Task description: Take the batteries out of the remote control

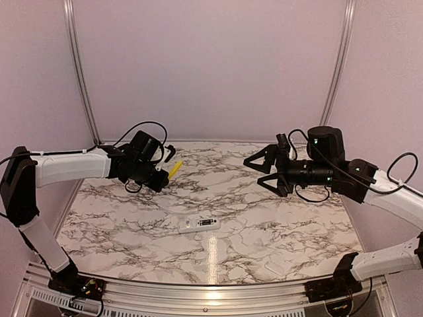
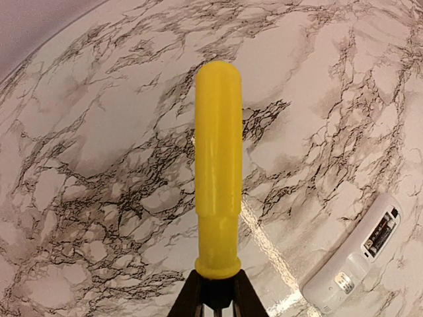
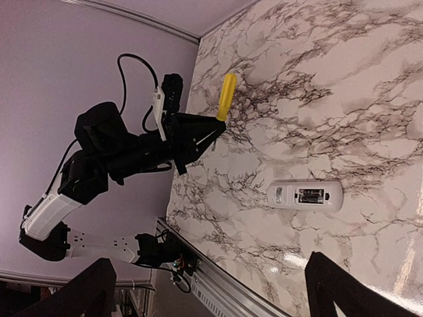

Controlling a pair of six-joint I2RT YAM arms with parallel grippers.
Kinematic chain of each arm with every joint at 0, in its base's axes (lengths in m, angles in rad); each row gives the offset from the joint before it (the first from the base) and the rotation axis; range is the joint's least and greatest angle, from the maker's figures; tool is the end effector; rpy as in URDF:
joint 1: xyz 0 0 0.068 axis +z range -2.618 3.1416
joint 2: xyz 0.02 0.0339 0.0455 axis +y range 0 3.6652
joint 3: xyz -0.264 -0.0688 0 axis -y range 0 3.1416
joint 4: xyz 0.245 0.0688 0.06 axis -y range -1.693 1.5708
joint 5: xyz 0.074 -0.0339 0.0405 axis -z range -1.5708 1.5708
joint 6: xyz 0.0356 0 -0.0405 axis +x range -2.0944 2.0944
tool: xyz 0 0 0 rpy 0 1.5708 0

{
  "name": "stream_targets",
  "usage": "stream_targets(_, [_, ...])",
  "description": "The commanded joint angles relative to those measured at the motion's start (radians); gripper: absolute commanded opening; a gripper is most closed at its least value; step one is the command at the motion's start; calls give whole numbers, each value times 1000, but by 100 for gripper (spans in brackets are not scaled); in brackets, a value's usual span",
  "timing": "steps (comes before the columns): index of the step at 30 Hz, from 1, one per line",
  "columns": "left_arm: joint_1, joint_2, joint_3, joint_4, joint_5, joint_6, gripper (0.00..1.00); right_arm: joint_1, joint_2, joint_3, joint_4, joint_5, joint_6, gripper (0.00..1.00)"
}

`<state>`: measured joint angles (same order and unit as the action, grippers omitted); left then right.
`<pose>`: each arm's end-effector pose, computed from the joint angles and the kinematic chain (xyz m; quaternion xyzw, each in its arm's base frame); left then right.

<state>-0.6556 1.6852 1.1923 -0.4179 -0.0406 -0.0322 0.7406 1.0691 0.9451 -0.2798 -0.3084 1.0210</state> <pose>0.2875 -0.2193 0.2261 0.2838 0.9023 -0.0912 0.3115 0.1719 0.1718 0.3318 0.0314 0.8284 0.5015 0.2477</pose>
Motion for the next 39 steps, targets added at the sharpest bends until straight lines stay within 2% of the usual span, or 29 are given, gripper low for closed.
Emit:
stream_targets(1, [-26, -105, -85, 145, -87, 56, 0, -13, 14, 84, -83, 11, 27, 99])
stream_targets(10, [-71, -294, -263, 401, -160, 222, 0, -20, 47, 155, -220, 29, 145, 99])
stream_targets(12, [-74, -340, -327, 505, -138, 293, 0, -20, 57, 168, -229, 20, 157, 99])
stream_targets(16, [-86, -439, -514, 743, -107, 531, 0, -20, 73, 182, -216, 2, 180, 98])
stream_targets(18, [-87, -465, -567, 839, -139, 572, 0, -20, 80, 189, -211, -5, 190, 98])
stream_targets(20, [-85, -468, -569, 841, -154, 552, 0, -20, 89, 191, -197, -16, 200, 98])
stream_targets(23, [-86, -470, -569, 834, -78, 538, 0, -20, 99, 187, -166, -38, 223, 98])
stream_targets(25, [-88, -485, -603, 880, -30, 566, 0, -20, 109, 187, -146, -53, 242, 98])
stream_targets(32, [-90, -483, -680, 1011, -6, 697, 0, -13, 145, 180, -104, -116, 370, 98])
stream_targets(39, [-90, -457, -666, 1001, 141, 763, 0, 46, 178, 184, -10, -94, 489, 99])
